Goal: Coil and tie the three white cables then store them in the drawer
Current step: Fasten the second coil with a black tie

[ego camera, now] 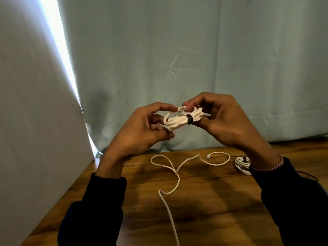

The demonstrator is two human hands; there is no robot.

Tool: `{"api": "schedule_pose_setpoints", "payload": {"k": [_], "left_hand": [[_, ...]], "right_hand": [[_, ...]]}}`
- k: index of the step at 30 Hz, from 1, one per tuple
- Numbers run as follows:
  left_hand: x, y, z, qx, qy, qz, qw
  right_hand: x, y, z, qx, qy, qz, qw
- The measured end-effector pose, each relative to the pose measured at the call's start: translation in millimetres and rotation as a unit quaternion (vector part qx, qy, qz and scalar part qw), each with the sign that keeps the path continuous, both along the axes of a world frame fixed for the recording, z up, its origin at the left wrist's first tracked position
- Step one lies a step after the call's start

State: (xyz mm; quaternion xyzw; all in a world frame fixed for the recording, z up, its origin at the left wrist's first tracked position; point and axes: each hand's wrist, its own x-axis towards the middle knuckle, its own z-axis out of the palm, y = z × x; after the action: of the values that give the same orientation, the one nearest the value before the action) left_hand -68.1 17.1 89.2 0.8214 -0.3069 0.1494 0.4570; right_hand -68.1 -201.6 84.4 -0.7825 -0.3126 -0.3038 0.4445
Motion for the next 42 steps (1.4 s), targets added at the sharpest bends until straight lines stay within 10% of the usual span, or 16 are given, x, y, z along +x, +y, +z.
{"api": "schedule_pose_setpoints", "payload": {"k": [7, 21, 42], "left_hand": [[-3.0, -6.3, 3.8, -0.248, 0.234, -0.076, 0.937], [2.5, -9.5, 0.7, -0.365, 0.237, -0.031, 0.900], [0.5, -3.6, 2.8, -0.270, 0.177, -0.013, 0.946]], "right_hand": [[3.5, 0.0, -3.7, -0.010, -0.114, 0.049, 0.992], [-13.9, -0.9, 3.1, -0.009, 0.055, 0.102, 0.993], [-5.9, 13.6, -2.5, -0.014, 0.042, 0.005, 0.999]]}}
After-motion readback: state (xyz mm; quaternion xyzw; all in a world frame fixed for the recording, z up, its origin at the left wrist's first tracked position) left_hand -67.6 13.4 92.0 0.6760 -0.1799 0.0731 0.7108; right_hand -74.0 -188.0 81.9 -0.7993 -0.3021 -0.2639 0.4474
